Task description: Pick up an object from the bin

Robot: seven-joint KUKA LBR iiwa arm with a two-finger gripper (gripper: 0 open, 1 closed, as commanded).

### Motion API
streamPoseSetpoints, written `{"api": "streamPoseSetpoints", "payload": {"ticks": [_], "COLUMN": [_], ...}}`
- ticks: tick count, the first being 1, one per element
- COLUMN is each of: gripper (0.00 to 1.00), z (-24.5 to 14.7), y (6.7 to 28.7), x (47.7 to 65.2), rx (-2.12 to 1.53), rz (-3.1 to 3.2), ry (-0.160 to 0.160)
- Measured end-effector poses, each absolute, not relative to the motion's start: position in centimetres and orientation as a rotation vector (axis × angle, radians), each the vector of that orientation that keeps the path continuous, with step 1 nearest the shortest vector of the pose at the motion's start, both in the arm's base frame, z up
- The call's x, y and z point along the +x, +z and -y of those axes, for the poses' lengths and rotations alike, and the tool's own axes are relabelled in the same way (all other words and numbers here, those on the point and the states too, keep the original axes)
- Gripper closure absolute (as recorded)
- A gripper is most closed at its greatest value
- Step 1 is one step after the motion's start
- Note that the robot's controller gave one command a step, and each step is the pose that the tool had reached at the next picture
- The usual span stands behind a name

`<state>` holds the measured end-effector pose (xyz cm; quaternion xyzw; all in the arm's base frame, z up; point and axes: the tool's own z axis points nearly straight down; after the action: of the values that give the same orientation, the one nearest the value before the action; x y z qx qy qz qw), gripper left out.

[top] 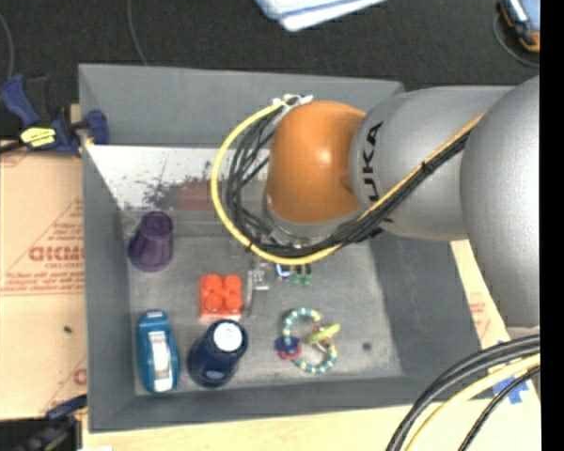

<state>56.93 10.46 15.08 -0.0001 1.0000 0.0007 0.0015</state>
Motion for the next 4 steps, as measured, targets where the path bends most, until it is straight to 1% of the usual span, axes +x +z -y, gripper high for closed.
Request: {"api": "streamPoseSetpoints", "payload": {"ticks": [1,2,3,4], "gripper": [0.00,0.00,0.00,0.00], "z": [-11.7,-12.4,-11.6,-11.9], "y": [7.1,12.3,7.1,7.1], "x": [59.3,59.0,59.3,59.6], "rx": [-0.124,-0.160,-0.125,0.095], "rz": [-3.142,-3.131,-3.140,-3.134], "ry": [0.002,0.003,0.005,0.005]}}
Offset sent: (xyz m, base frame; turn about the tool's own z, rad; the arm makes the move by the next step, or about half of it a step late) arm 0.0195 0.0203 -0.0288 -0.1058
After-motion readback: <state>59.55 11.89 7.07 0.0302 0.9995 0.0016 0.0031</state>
